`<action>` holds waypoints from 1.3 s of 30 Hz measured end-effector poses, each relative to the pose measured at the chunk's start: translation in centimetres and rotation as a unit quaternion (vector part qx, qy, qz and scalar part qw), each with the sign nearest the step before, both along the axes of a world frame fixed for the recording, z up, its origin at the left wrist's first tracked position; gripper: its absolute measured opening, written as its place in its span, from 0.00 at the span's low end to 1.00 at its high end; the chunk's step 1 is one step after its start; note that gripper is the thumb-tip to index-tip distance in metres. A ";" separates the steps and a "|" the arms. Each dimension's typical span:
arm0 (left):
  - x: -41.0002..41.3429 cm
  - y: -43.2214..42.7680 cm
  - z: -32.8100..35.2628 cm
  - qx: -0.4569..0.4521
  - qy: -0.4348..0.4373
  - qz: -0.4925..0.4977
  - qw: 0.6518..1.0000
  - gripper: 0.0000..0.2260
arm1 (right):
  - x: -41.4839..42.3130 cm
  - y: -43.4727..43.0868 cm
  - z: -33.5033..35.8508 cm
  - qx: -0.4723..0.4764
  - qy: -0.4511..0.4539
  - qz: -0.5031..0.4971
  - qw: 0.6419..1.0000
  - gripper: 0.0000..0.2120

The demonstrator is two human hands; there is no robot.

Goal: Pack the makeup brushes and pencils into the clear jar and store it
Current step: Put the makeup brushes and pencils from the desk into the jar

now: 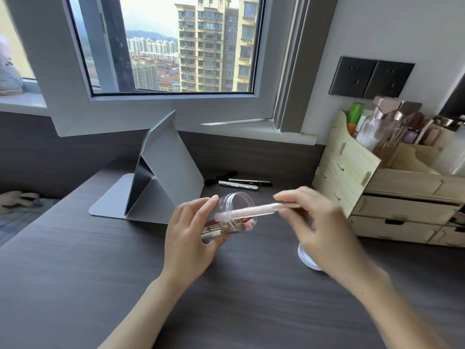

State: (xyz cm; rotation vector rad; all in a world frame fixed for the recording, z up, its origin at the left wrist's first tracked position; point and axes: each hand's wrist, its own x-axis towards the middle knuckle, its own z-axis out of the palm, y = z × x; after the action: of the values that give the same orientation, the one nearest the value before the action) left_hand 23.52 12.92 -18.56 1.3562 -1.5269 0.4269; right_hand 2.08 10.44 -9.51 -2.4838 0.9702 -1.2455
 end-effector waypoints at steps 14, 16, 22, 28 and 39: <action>0.6 -0.2 0.1 0.017 0.093 -0.007 0.995 0.33 | 4.5 -6.3 -2.9 0.004 -0.077 -0.081 0.994 0.09; 0.6 -0.2 0.2 0.015 0.104 -0.007 0.994 0.33 | 5.1 -9.8 -4.5 0.053 -0.007 -0.147 0.988 0.11; 0.7 -0.4 0.0 0.013 0.102 -0.004 0.995 0.34 | 8.3 -15.4 -7.5 0.125 0.278 -0.199 0.931 0.16; 0.8 -0.5 -0.1 0.020 0.090 -0.006 0.996 0.34 | 10.8 -17.8 -8.3 0.028 0.407 -0.248 0.879 0.15; 0.6 -0.4 -0.2 0.020 0.078 -0.011 0.997 0.34 | 5.2 -12.9 -5.4 0.154 0.068 -0.191 0.967 0.11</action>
State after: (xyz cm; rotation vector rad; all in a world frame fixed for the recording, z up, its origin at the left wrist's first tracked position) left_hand 24.15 12.49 -18.80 1.3702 -1.4264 0.2725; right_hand 7.32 -2.49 -14.88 -2.2253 1.6038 -0.9288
